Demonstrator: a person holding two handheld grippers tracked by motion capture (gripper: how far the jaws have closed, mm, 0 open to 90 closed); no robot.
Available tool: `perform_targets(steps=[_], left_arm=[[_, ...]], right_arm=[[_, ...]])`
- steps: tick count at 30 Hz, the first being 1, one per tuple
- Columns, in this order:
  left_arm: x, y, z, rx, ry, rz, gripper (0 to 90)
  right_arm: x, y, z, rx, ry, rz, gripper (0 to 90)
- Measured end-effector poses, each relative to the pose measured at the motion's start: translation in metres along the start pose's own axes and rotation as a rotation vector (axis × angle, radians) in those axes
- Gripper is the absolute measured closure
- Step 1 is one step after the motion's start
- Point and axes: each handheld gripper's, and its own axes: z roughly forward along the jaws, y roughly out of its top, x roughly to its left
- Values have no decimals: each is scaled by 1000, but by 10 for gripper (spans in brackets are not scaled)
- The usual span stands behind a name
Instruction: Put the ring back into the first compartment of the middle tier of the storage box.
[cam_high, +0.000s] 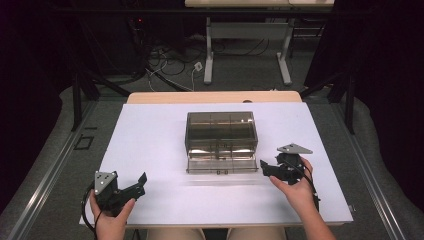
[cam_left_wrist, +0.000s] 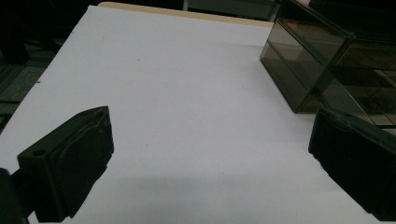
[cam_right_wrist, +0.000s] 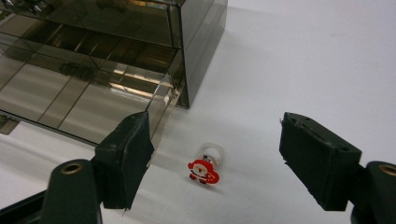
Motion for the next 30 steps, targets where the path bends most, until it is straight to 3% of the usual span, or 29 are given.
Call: perform_targets(steps=[8, 16, 30], left_arm=[[0, 0, 1, 4, -5, 2, 2], [1, 0, 1, 5, -7, -1, 2], [1, 0, 1, 7, -6, 2, 1]], right_arm=[[0, -1, 7, 24, -6, 10, 302], [-1, -2, 14, 85, -7, 9, 399], [-1, -8, 27, 176, 10, 33, 466]])
